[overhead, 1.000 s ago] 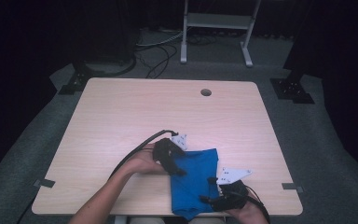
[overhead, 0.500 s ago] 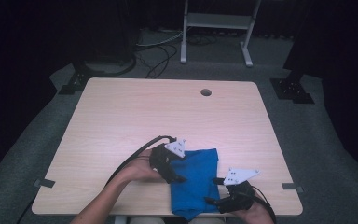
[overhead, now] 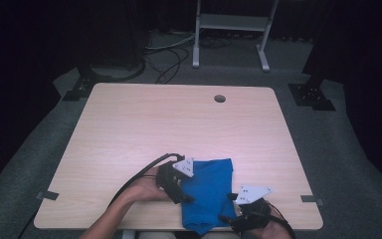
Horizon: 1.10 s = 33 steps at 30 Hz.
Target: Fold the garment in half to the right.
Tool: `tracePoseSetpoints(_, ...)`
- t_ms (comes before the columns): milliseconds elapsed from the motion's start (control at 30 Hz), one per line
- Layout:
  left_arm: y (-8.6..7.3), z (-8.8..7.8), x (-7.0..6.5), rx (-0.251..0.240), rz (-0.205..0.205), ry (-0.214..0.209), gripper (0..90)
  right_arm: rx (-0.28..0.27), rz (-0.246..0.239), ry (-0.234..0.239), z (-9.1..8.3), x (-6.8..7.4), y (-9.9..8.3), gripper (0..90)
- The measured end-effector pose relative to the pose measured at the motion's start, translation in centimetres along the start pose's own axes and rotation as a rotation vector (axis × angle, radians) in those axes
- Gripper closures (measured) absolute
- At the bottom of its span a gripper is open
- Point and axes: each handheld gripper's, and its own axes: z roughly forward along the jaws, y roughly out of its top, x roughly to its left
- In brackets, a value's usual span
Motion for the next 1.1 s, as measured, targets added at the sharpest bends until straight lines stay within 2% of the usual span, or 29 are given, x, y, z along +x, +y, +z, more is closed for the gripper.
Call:
tracePoseSetpoints(67,-0.1,-0.2,-0.2,-0.019,-0.01,0.003,18.6,-0.004,0.0,-0.003,0.0,0.0,-0.1,28.3)
tracePoseSetpoints(133,0.0,-0.5,-0.6,-0.063,-0.014,-0.017,18.6,-0.007,0.002,-0.002,0.0,0.0,-0.1,28.2)
tracePoseSetpoints(167,0.0,-0.5,-0.6,-0.063,-0.014,-0.017,18.6,-0.007,0.002,-0.002,0.0,0.0,-0.1,28.2)
tracePoseSetpoints(233,0.3,-0.7,-1.4,-0.095,-0.008,-0.032,18.6,-0.005,0.006,0.008,-0.1,-0.1,0.0,26.8)
tracePoseSetpoints(267,0.5,-0.7,-2.2,-0.109,0.006,-0.047,18.6,-0.006,0.009,0.008,-0.3,-0.2,0.0,26.5)
tracePoseSetpoints(400,0.2,0.1,-3.4,-0.1,0.017,-0.056,18.6,-0.017,0.022,-0.006,-0.7,-0.3,-0.1,25.3)
tracePoseSetpoints(533,-0.6,0.7,-3.8,-0.085,0.009,-0.049,18.6,-0.026,0.023,-0.005,-0.8,-0.4,0.0,25.3)
tracePoseSetpoints(633,-1.2,0.5,-4.2,-0.086,0.032,-0.023,18.7,-0.034,0.013,-0.006,-0.9,-0.5,0.4,24.4)
tracePoseSetpoints(700,-1.4,0.2,-4.1,-0.075,0.041,-0.019,18.7,-0.038,0.005,-0.011,-0.9,-0.8,1.0,24.3)
tracePoseSetpoints(867,-2.0,-0.4,-3.4,-0.089,0.006,0.003,17.5,-0.076,0.013,-0.026,0.0,-1.9,3.2,22.8)
tracePoseSetpoints(933,-2.0,-0.4,-3.3,-0.088,0.004,-0.001,15.3,-0.082,0.012,-0.023,0.6,-2.2,3.8,22.5)
tracePoseSetpoints(1000,-2.1,-0.3,-3.3,-0.089,0.008,0.001,15.3,-0.072,0.013,-0.018,1.4,-2.5,4.3,22.3)
tracePoseSetpoints(1100,-2.2,-0.4,-3.3,-0.089,0.005,0.003,15.3,-0.009,0.01,-0.01,2.8,-2.9,4.5,22.8)
